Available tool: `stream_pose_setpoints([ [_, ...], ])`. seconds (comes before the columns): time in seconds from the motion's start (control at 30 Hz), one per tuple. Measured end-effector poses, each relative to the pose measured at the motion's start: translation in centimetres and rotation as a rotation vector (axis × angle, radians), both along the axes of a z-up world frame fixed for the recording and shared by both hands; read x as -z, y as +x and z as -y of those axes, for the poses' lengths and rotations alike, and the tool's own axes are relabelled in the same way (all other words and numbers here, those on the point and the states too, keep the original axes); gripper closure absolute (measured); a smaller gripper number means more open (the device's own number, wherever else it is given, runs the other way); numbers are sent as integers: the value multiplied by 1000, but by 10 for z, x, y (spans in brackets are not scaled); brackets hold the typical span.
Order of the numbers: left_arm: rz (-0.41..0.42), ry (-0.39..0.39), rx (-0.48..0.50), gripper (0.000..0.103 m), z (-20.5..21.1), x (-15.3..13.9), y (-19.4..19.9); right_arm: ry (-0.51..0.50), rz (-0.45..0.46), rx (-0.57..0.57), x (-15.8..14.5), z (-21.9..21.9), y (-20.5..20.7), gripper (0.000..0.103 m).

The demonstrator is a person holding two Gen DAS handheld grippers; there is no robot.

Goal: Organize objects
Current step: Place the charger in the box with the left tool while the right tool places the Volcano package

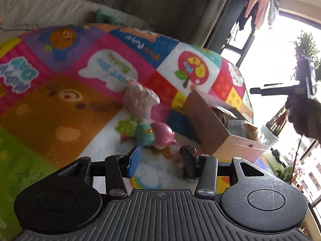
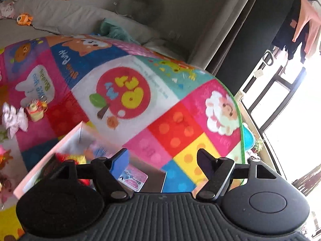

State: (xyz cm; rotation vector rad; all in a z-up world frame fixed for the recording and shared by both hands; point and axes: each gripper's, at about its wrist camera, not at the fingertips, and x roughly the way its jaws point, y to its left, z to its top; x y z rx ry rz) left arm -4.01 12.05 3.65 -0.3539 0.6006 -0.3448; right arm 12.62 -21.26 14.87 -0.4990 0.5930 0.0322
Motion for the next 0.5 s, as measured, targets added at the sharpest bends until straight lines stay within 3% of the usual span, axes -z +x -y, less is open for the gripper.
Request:
stream_pose_setpoints([
  [0.13,3,35,29,53,13,-2,15,122,-13,12,10,7,-18,27],
  [0.27,67,120,5,53,20,-22,53,259,8,-51,24,-1,-54,25],
  [0.37,62,67,-63,53,14,-34,105,318,54,-124,38,-13,-92,18],
  [0.5,-41,-12,-94,54,14,-30,193,400,73,-173,65,-26,-138,18],
])
